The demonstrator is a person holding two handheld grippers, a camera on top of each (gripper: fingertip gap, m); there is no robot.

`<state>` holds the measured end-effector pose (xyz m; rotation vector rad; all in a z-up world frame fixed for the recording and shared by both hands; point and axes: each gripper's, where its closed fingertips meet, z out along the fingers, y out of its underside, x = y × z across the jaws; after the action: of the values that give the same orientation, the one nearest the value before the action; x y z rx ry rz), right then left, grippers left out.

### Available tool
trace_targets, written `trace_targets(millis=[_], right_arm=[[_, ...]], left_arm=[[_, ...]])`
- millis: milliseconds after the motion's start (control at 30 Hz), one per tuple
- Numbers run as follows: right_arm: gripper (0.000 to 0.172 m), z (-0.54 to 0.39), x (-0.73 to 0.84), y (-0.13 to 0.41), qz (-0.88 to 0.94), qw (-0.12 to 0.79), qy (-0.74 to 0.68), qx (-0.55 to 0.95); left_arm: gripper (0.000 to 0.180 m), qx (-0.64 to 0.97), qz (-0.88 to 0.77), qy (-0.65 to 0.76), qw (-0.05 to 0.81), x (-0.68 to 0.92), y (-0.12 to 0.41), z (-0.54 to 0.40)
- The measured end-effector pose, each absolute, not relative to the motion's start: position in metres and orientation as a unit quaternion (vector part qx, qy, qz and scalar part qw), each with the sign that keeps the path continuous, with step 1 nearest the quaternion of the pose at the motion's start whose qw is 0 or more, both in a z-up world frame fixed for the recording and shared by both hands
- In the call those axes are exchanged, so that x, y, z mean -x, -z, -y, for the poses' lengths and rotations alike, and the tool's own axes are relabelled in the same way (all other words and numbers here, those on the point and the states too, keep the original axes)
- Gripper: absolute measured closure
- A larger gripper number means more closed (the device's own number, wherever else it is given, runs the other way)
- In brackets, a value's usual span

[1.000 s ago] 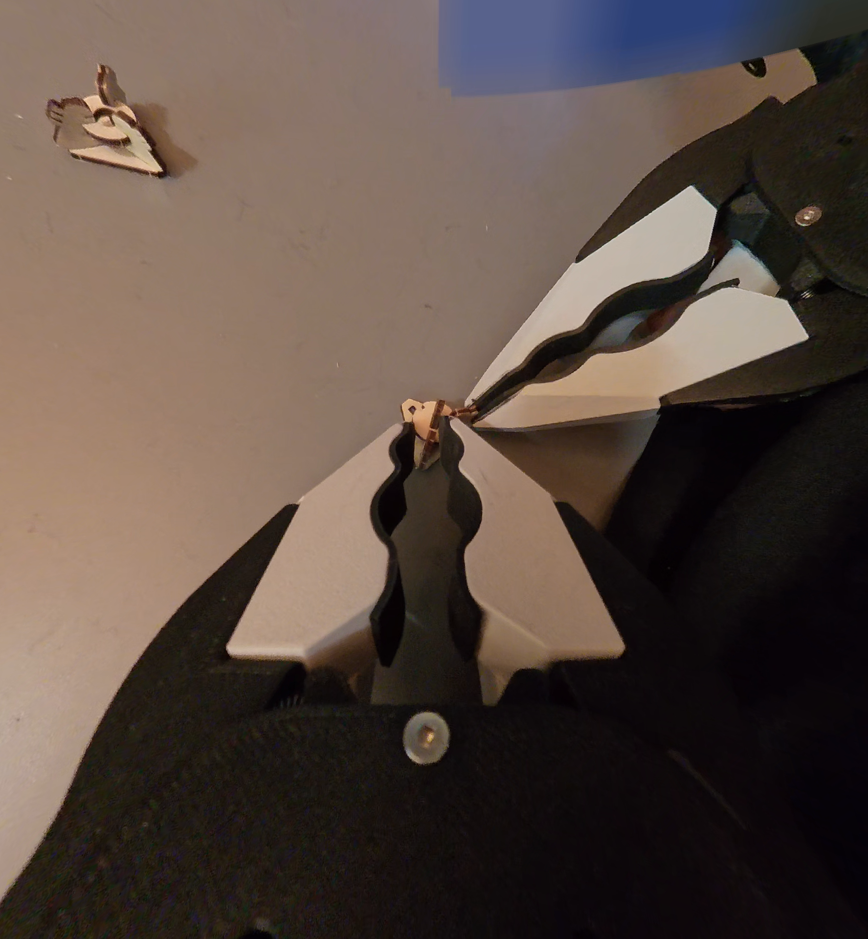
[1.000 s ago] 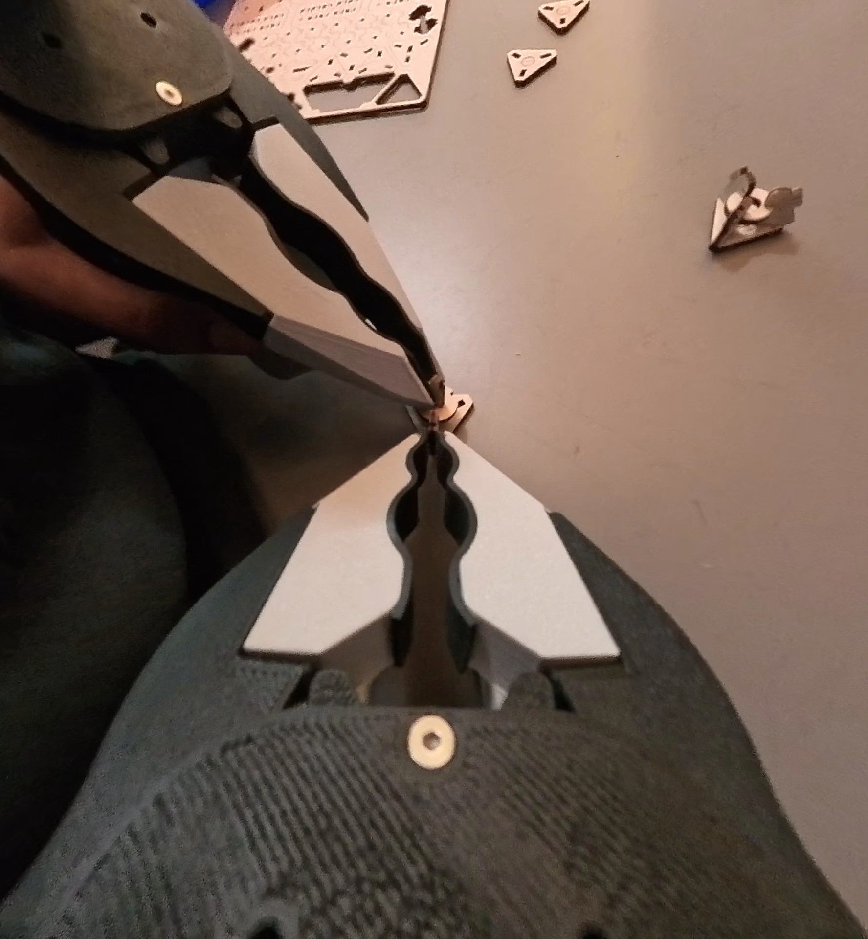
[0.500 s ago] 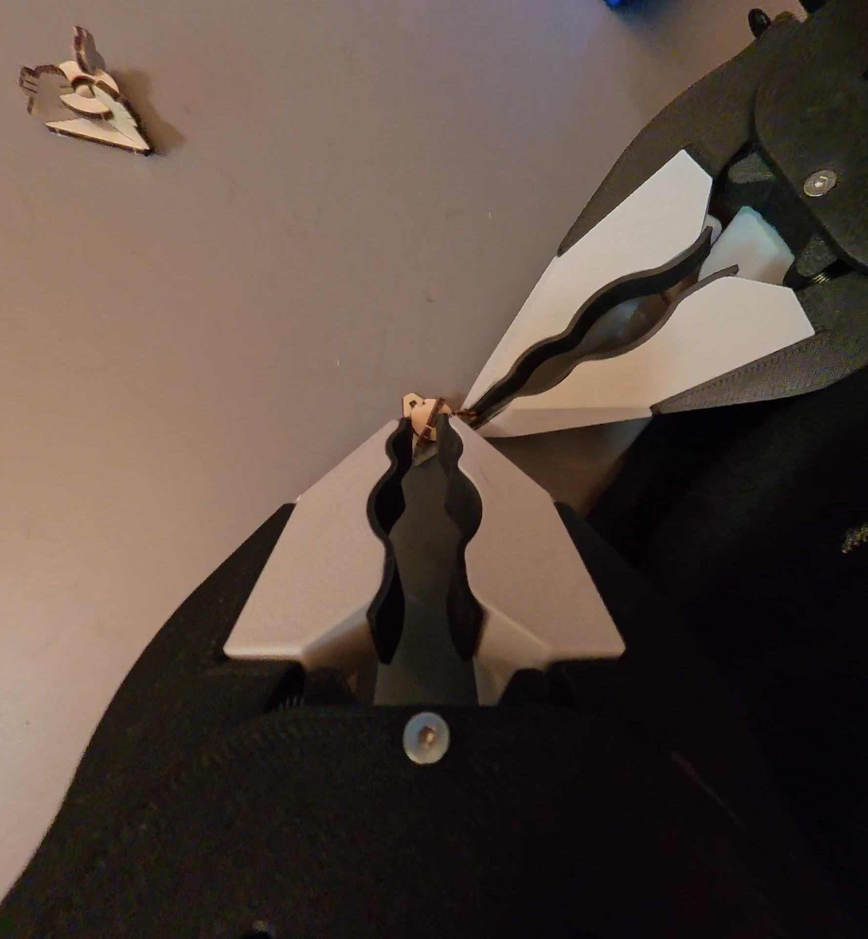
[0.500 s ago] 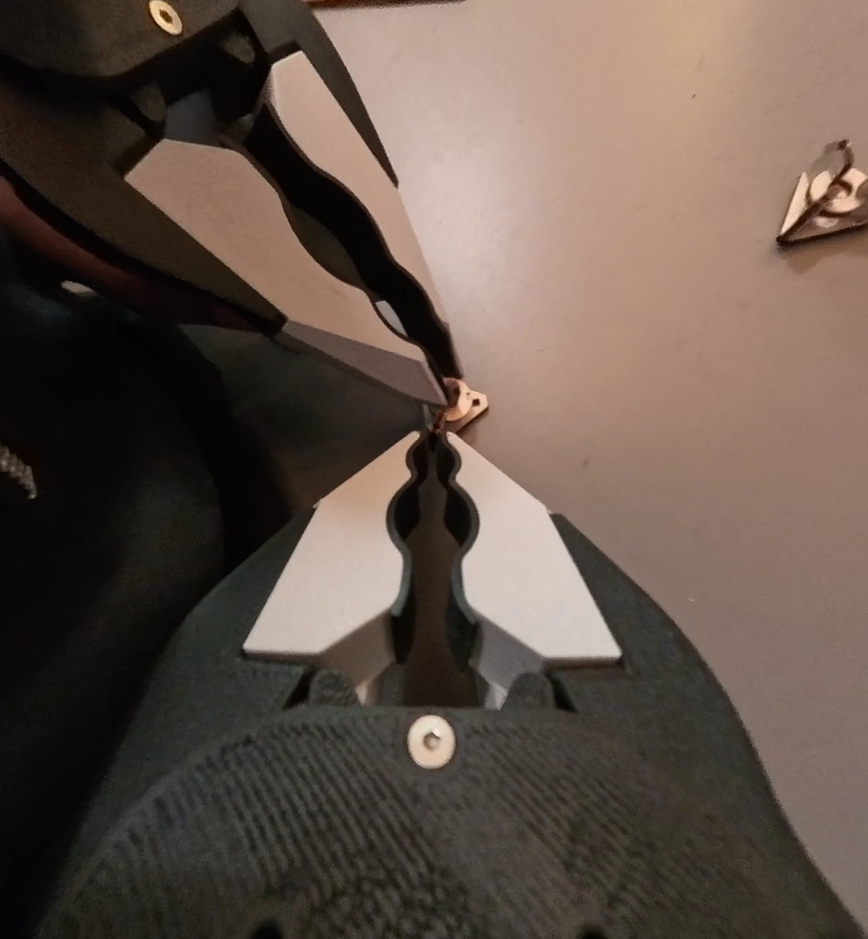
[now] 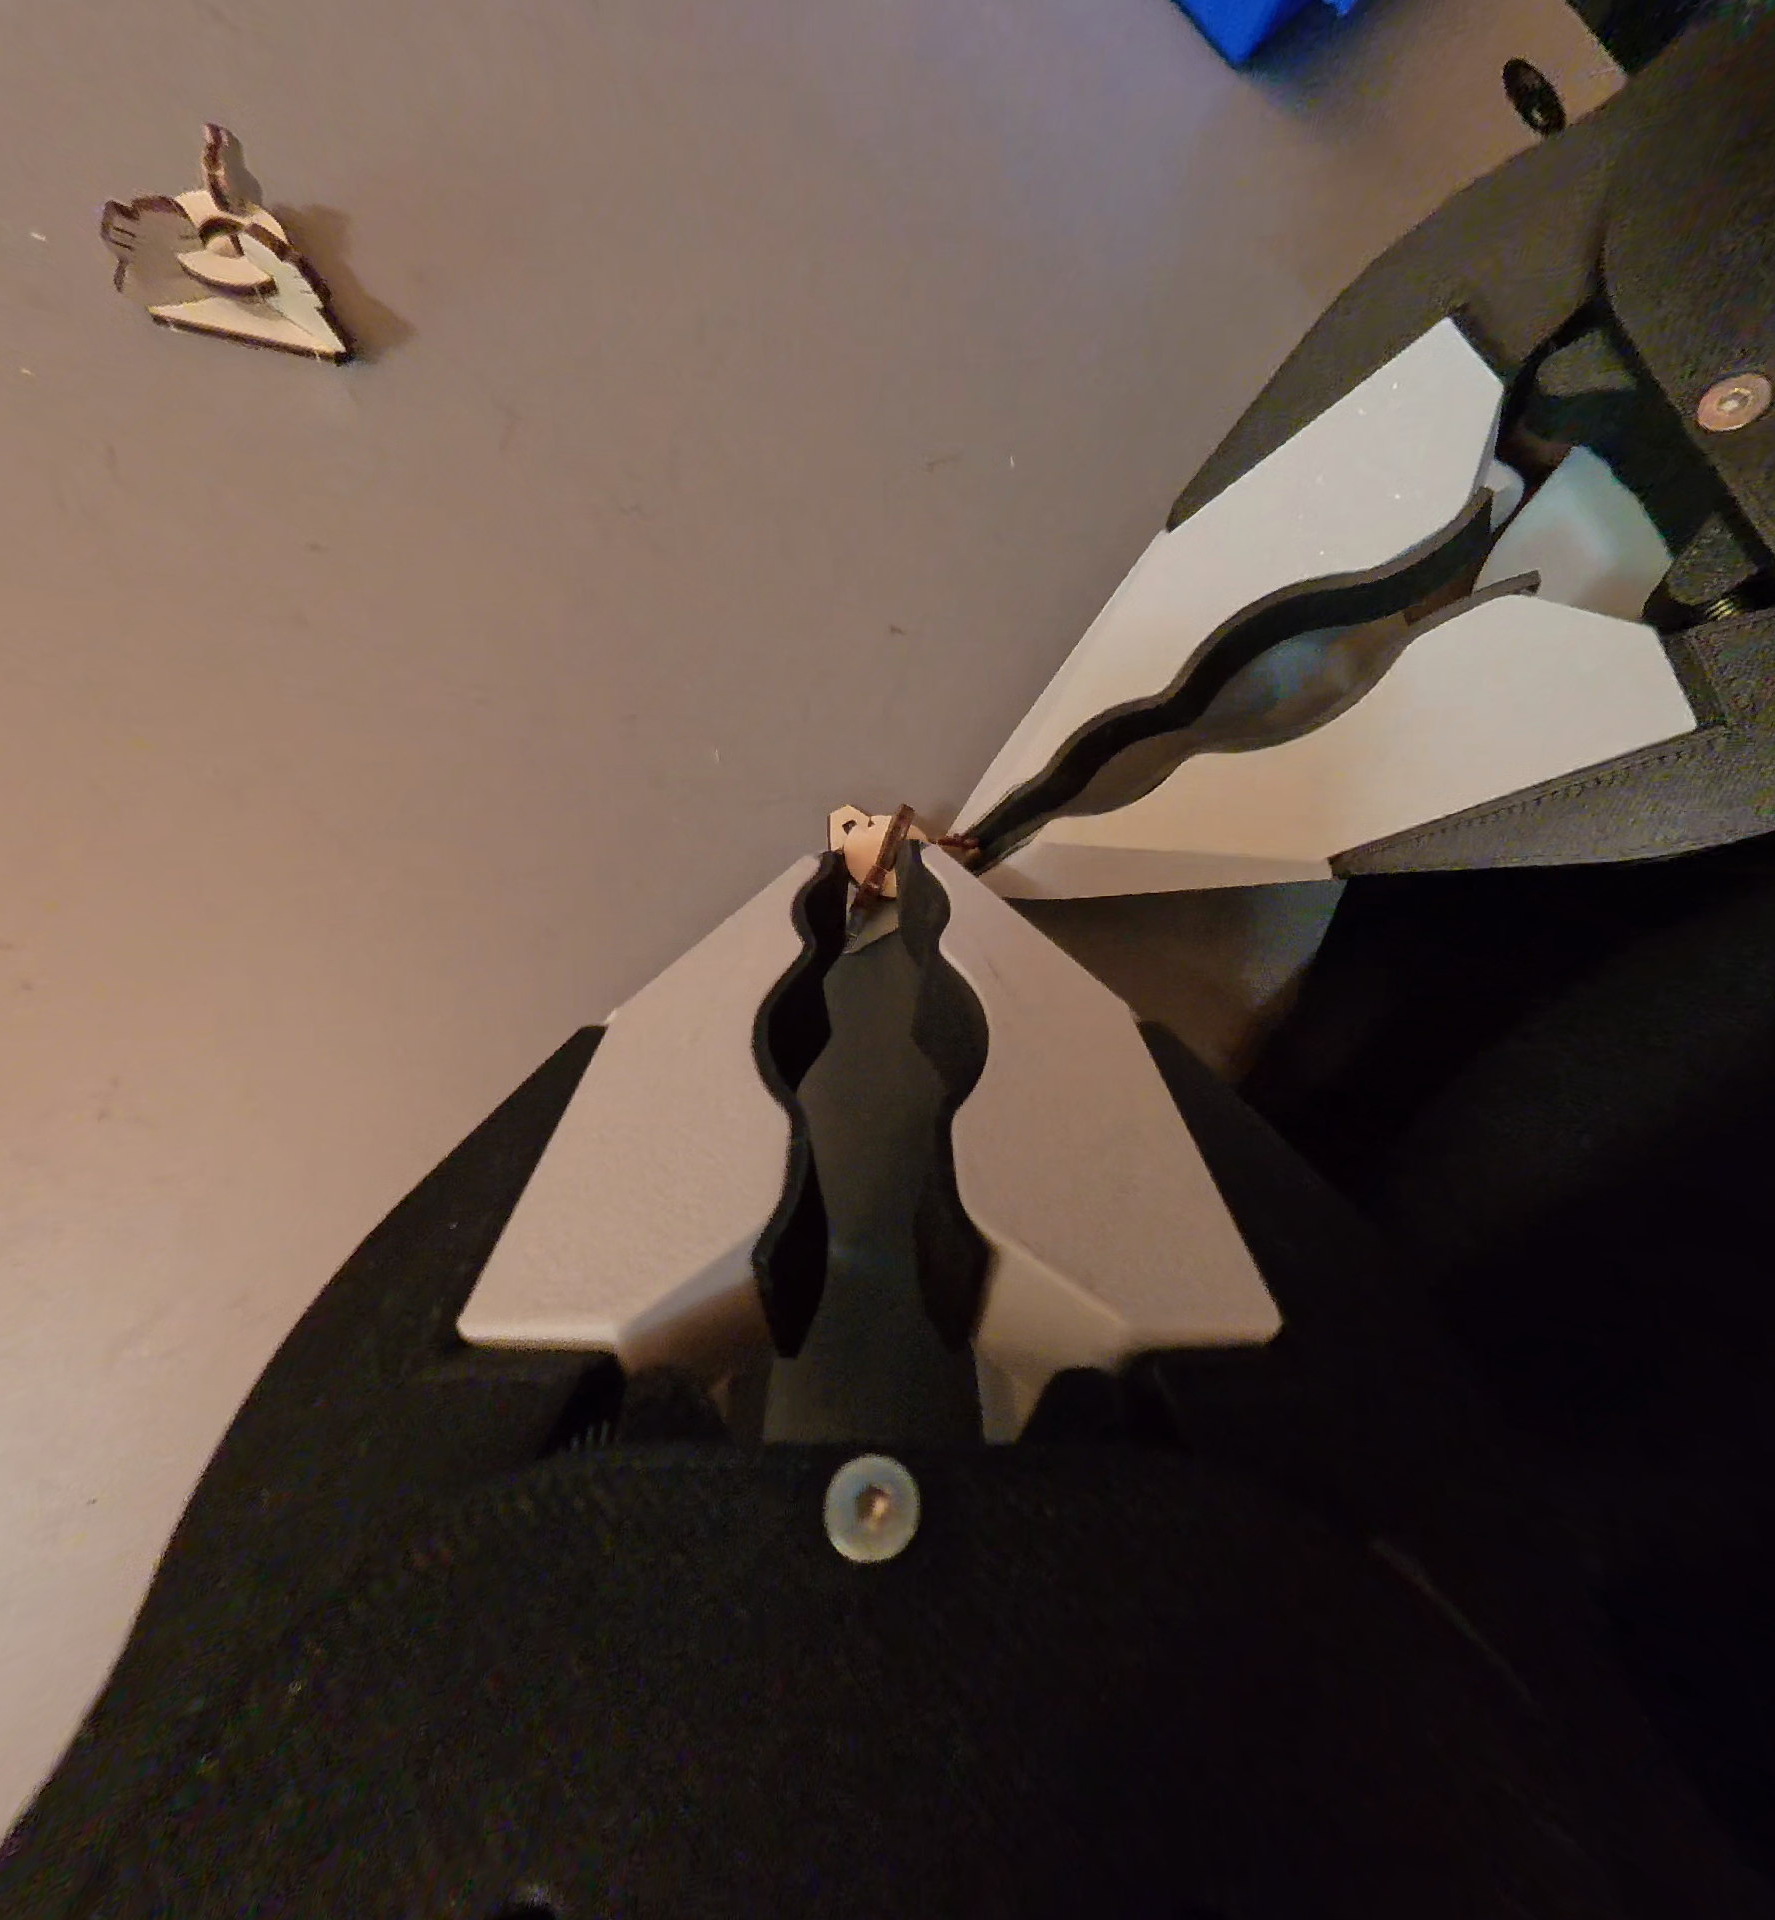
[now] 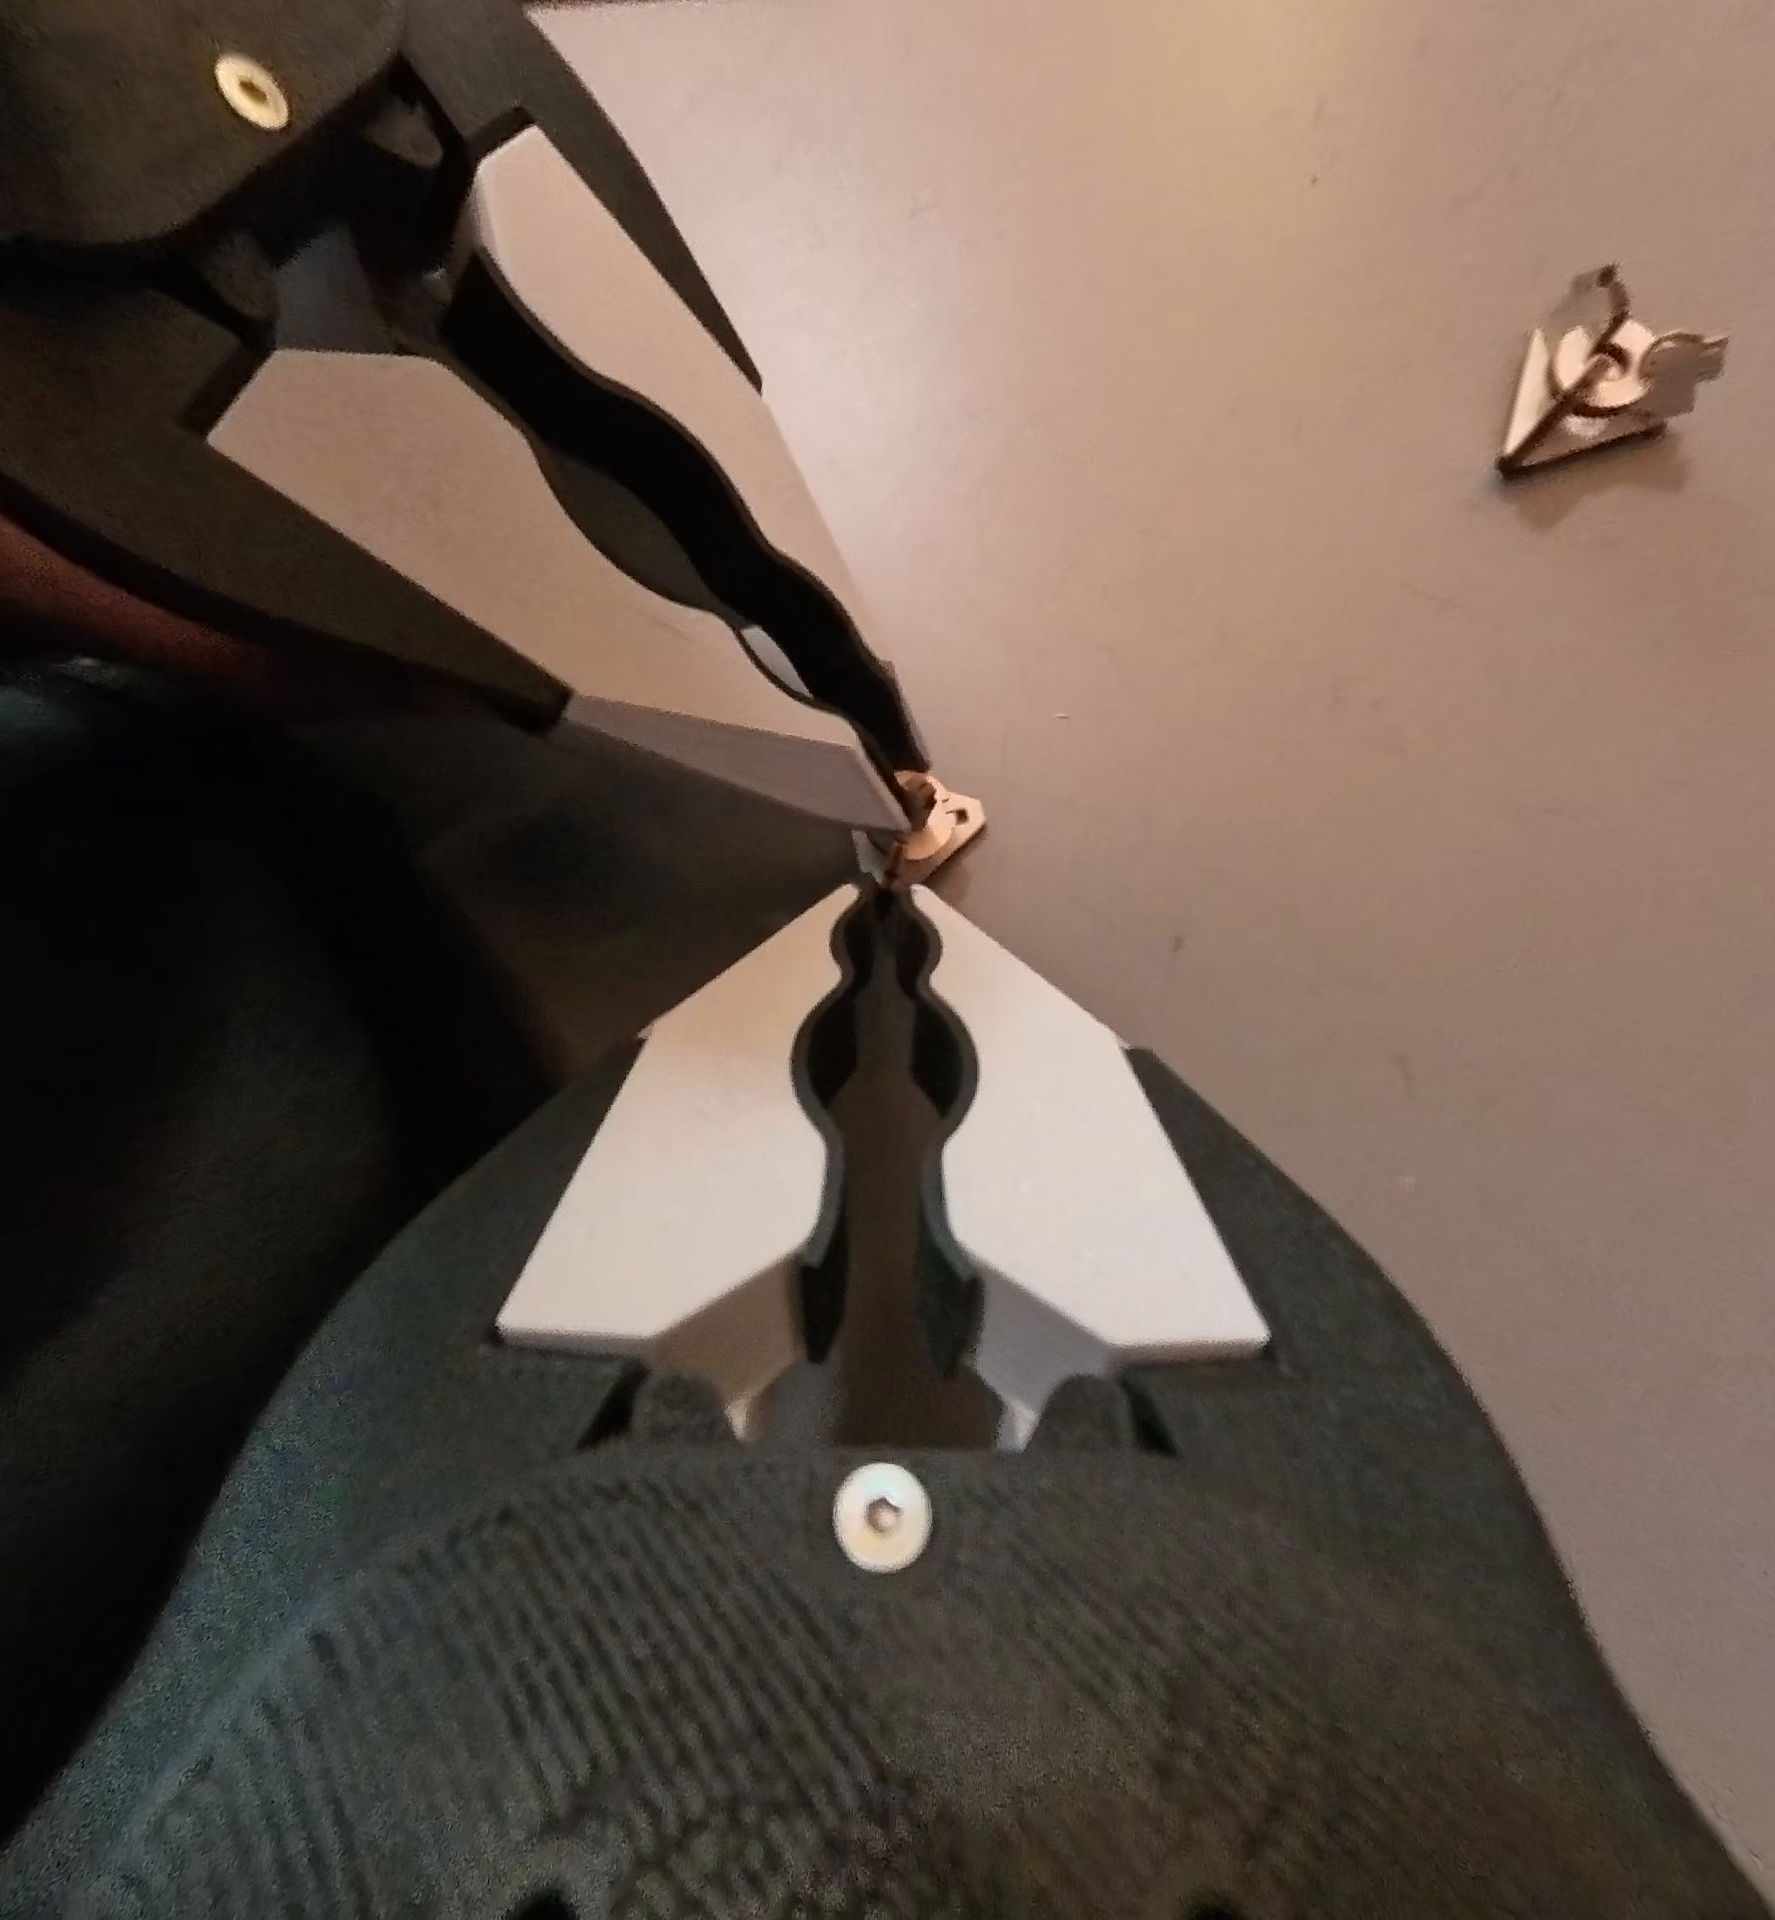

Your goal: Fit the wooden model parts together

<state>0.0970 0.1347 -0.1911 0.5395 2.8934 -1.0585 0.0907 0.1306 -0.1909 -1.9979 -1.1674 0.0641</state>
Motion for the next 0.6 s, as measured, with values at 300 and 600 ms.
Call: trace_targets(millis=[300, 600], right_arm=[[0.158, -0.138, -0.095, 0.183, -0.907, 0.018, 0.363, -0.212], [0.17, -0.141, -0.09, 0.188, -0.92, 0.027, 0.347, -0.179]], left_arm=[[0.169, 0.781, 0.465, -0.044, 0.414, -0.09, 0.191, -0.134], [0.169, 0.792, 0.437, -0.064, 0.423, -0.088, 0.191, -0.135]])
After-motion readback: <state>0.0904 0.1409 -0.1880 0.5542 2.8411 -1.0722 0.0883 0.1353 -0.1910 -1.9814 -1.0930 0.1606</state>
